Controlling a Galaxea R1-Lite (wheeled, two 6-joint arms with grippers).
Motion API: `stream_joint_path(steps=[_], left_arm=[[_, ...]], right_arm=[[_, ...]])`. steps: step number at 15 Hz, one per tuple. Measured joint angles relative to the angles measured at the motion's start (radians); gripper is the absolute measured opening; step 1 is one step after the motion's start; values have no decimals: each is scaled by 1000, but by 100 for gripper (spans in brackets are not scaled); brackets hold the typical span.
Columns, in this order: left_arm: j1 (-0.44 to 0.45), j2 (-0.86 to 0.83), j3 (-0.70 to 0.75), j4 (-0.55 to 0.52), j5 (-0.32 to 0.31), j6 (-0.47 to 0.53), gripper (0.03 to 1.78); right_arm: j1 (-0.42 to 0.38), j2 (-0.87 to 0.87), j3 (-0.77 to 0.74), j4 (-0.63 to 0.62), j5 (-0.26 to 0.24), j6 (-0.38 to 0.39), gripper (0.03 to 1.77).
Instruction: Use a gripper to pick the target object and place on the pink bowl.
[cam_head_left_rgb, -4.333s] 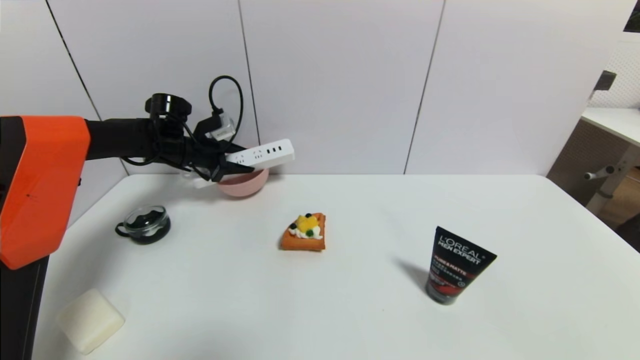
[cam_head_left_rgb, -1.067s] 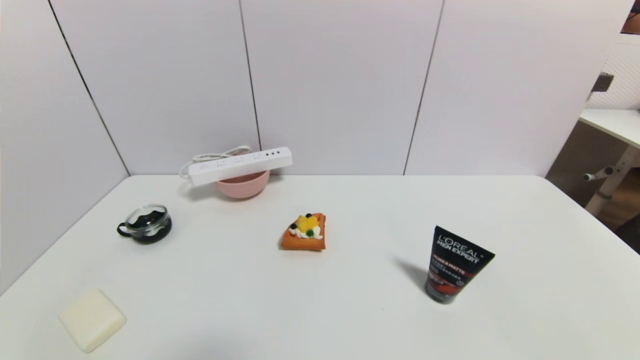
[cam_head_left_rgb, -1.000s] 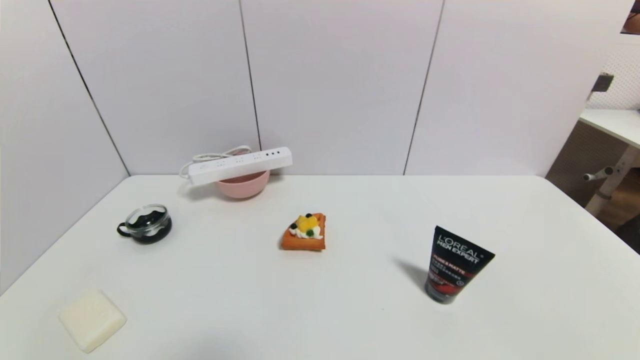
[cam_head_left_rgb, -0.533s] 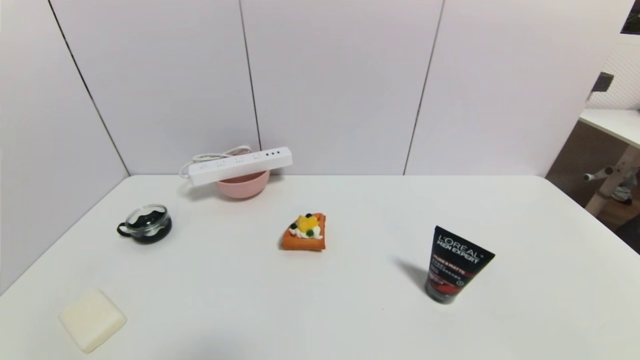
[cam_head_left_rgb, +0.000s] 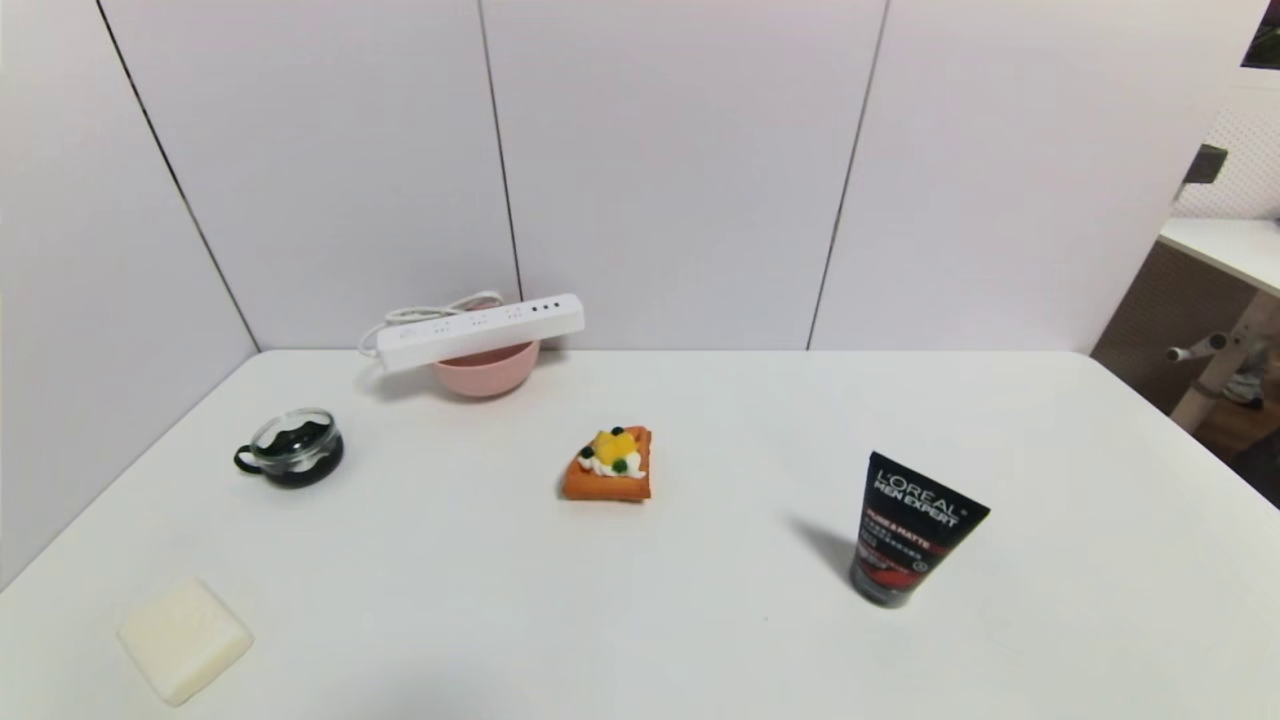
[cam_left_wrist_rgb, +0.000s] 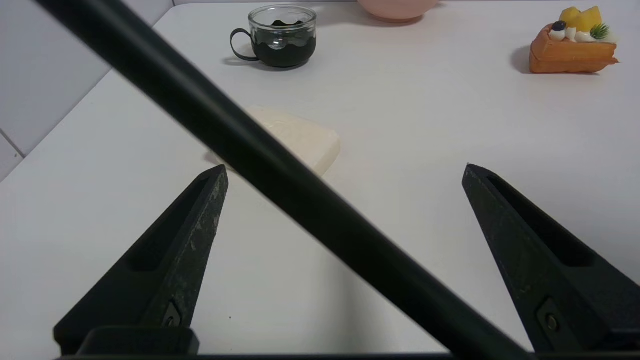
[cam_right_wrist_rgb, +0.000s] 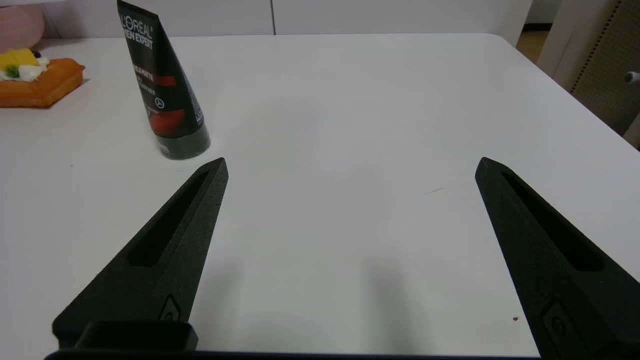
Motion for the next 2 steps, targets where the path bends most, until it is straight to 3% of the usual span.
stream_joint_path(steps=[2], left_arm=[[0, 0, 0, 0, 0, -1, 169]], right_arm=[[0, 0, 0, 0, 0, 3, 171]])
